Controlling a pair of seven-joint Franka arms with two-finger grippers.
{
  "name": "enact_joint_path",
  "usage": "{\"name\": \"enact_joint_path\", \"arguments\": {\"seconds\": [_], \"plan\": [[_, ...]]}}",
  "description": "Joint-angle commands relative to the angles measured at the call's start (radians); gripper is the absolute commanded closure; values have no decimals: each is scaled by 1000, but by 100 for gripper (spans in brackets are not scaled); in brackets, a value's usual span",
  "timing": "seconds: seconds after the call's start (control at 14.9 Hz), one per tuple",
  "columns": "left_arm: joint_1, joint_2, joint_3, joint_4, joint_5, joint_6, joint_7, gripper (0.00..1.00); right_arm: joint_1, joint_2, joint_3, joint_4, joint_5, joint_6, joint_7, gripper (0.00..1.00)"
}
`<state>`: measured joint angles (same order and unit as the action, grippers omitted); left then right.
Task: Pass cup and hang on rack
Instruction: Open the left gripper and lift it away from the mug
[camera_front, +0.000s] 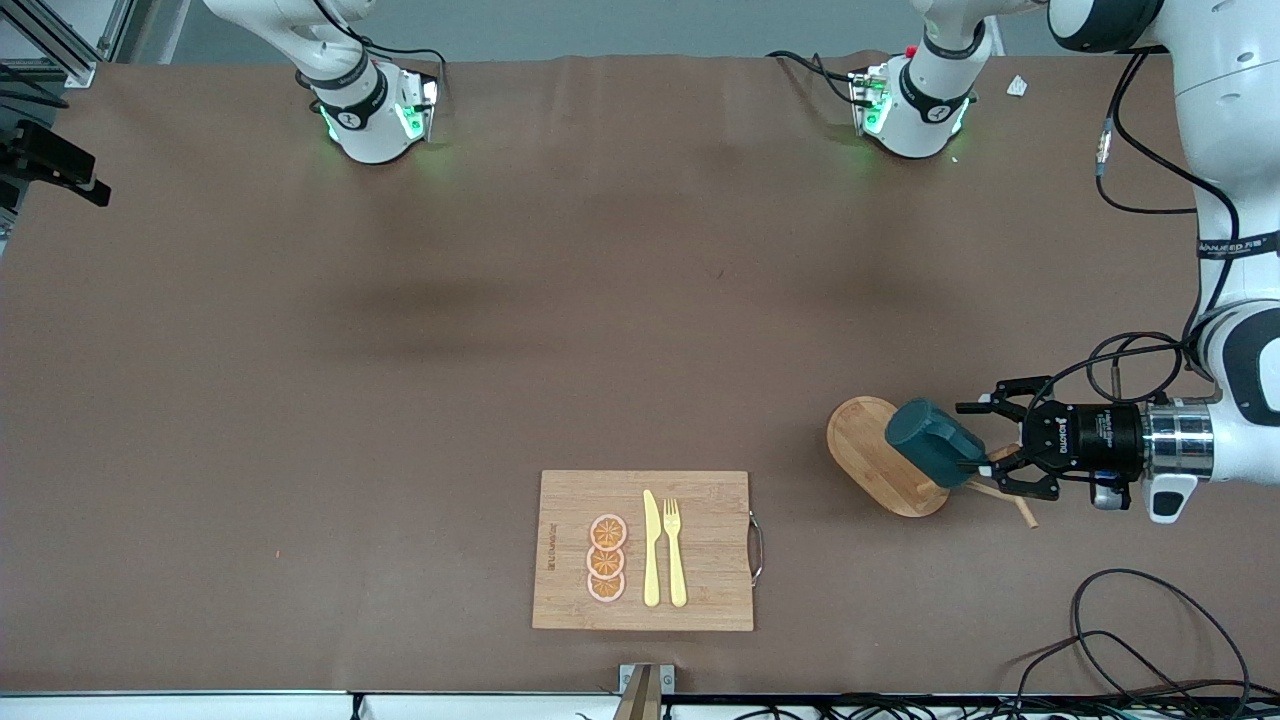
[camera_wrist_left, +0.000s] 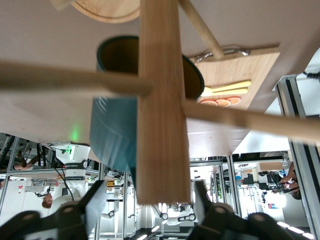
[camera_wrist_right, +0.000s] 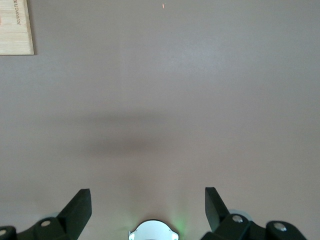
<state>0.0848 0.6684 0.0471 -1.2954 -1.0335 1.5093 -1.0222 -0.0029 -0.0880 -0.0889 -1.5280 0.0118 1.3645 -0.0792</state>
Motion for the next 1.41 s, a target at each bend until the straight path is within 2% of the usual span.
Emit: {"name": "enact_joint_path", "arguments": {"seconds": [0.0,0.2,0.34,0.47,0.67,0.81,0.94,1.14,1.34], "plan": [[3,-50,-10,7,-8,-38,-12,0,3,-16,-2,-9,25,-5,-8,0],[-8,-118,-16,7,45,-61,-10,0,3,-18,-3,-9,34,-7,-16,0],[-7,-170,-73,5,155,-66,4,0,4,-18,-2,-9,27,-7,-27,0],[-3,-208,-165,5,313,-66,16,1,4,-18,-2,-9,17,-5,-40,0],[-3,-254,-303,5,640,-57,143,1,20,-18,0,-9,-29,-2,-40,0],[-2,-274,-369,5,848,-49,224,1,24,-18,-2,-9,-30,-2,-39,0],[6,-306,-429,5,988,-49,272,0,24,-18,-2,-9,-27,-2,-39,0],[1,-365,-458,5,1142,-49,374,0,20,-16,-5,-11,-15,-2,-39,0],[-2,-455,-434,-1,1185,-46,558,0,20,-18,-6,-11,-6,-2,-37,0]]}}
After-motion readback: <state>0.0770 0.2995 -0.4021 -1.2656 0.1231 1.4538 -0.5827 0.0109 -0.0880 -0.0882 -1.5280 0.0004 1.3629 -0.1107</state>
